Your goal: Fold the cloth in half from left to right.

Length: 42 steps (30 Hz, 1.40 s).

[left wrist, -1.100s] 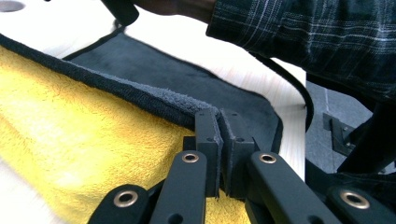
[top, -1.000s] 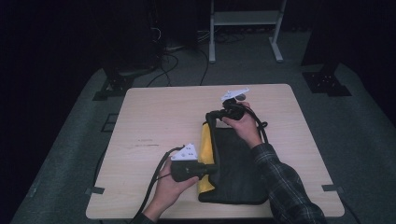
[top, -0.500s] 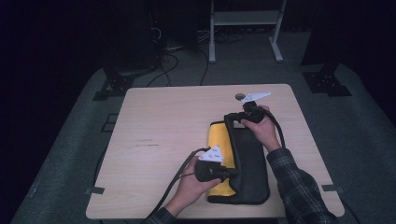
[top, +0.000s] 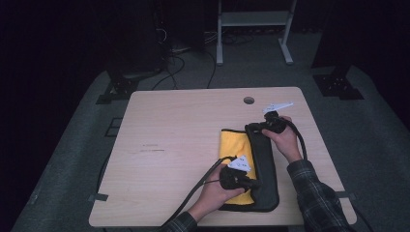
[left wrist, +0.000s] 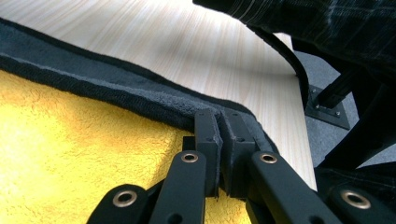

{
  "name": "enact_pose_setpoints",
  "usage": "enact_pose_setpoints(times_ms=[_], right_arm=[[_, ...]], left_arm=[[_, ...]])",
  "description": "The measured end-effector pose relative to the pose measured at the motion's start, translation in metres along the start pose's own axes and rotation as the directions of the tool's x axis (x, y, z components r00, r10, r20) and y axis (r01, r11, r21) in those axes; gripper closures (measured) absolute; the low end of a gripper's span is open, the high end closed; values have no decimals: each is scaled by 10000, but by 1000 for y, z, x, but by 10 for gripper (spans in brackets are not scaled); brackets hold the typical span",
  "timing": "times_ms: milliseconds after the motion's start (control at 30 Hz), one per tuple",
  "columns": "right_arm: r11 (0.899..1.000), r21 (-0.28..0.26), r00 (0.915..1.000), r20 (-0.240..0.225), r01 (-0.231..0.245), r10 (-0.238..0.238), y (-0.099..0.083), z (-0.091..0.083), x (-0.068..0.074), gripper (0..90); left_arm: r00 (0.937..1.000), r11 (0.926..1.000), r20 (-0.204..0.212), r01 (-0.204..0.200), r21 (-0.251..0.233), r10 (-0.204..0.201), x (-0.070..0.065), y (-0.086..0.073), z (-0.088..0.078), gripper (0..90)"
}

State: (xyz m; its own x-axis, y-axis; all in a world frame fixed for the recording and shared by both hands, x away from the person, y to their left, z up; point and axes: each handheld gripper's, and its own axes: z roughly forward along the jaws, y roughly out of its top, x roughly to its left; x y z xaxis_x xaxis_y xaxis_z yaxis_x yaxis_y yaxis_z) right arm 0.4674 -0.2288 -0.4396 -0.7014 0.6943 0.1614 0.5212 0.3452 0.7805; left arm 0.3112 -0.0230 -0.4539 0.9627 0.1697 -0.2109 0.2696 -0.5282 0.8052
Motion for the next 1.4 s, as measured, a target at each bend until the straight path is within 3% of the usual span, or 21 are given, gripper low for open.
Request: enact_pose_setpoints(times_ms=[333,467,600,900,1100,1400], right_arm=[[9998,201,9996,298,-30,24,-6,-3,-6,873],[9999,116,9982,591,84,-91,-8,-6,-8,787],[9999,-140,9977,680,69,-60,-9,-11,-11,656],[9980,-617,9977,655,-125,166,-11,-21,-10,552],[9980,-555,9977,581,-308,340,-19,-27,-9,522],[9963,-248,9931,818,-823,841,-44,-27,-12,499]], left_arm=[[9998,10000,187,-18,2,18,2,4,13,848],[9995,10000,308,-70,-18,71,2,5,15,703],[10000,9999,52,-67,-135,68,4,5,6,574],[9973,9995,-714,166,-258,-184,15,-5,-25,496],[9875,9985,-1506,423,-333,-468,27,-16,-47,473],[9653,9955,-2436,926,-177,-942,43,-33,-63,452]])
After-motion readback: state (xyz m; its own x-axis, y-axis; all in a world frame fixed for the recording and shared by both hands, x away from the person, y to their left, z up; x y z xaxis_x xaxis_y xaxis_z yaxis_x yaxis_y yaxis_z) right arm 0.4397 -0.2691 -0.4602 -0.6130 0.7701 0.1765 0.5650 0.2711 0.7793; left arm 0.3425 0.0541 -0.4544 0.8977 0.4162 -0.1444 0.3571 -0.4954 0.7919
